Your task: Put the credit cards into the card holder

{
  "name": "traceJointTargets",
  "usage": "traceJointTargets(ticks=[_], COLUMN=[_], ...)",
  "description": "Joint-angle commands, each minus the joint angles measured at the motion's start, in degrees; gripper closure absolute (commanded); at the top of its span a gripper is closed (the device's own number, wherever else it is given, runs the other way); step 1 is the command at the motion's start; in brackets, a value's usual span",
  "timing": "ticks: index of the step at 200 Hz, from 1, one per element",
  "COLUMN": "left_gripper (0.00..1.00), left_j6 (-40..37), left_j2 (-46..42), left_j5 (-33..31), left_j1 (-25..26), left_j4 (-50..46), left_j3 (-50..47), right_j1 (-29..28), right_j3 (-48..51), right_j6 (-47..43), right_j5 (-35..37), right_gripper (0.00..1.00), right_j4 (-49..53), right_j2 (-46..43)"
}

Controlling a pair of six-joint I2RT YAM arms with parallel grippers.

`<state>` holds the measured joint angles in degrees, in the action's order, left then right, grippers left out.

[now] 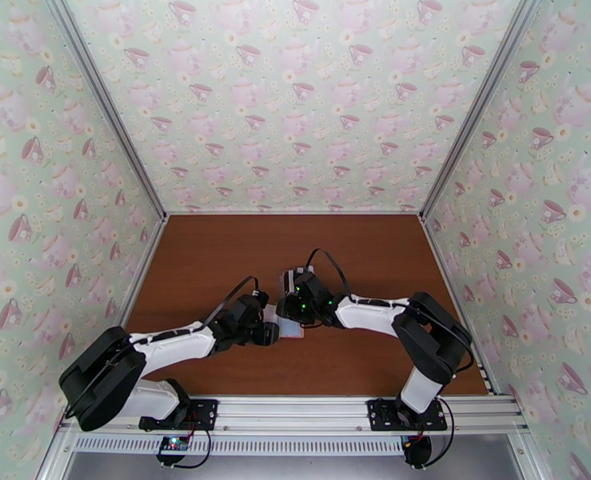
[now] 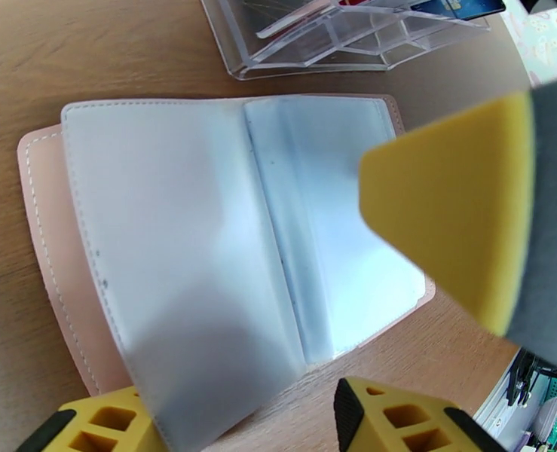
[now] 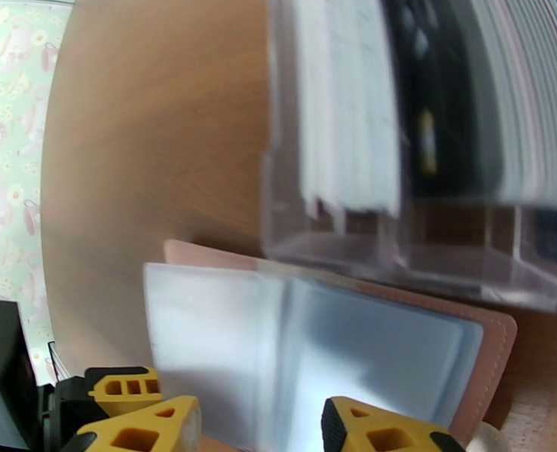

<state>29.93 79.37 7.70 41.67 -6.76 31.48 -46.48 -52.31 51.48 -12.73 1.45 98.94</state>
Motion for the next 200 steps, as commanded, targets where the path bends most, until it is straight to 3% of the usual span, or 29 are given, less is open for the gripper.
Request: traceJointTargets(ticks=[1, 49, 84, 115, 162, 200], left_gripper=[0.39, 0.37, 0.38, 0.39, 0.44, 0.53], left_j6=[-1.51, -3.89, -5.12, -6.31, -8.20, -8.59], left_j2=[-2.01, -6.09, -4.99, -1.64, 6.14, 8.57], left_j5=[-3.47, -9.80, -9.75, -7.66, -10.43, -10.47], left_j1=[-0.01, -0.49, -2.97, -4.07, -5.02, -5.05], left_j4=[-6.45, -14.06, -11.41, -6.90, -7.28, -8.44], left_j3=[3.51, 6.76, 6.40, 6.50, 9.10, 9.50], right_j1=[-0.01, -0.01, -0.01, 0.00, 0.06, 0.03], right_j3=[-1.39, -1.64, -2.02, -2.19, -1.04, -0.05], right_j6=[0.37, -0.68, -0.60, -0.92, -0.68, -0.95], right_j5=[-0.79, -0.36, -1.14, -1.57, -2.14, -1.77], right_gripper=[0.52, 0.52, 0.55, 0.67, 0.84, 0.86], right_j4=[-0.20, 1.01, 0.27, 0.57, -0.44, 0.08], right_j2=[-0.62, -1.38, -0.34, 0.45, 1.25, 1.61])
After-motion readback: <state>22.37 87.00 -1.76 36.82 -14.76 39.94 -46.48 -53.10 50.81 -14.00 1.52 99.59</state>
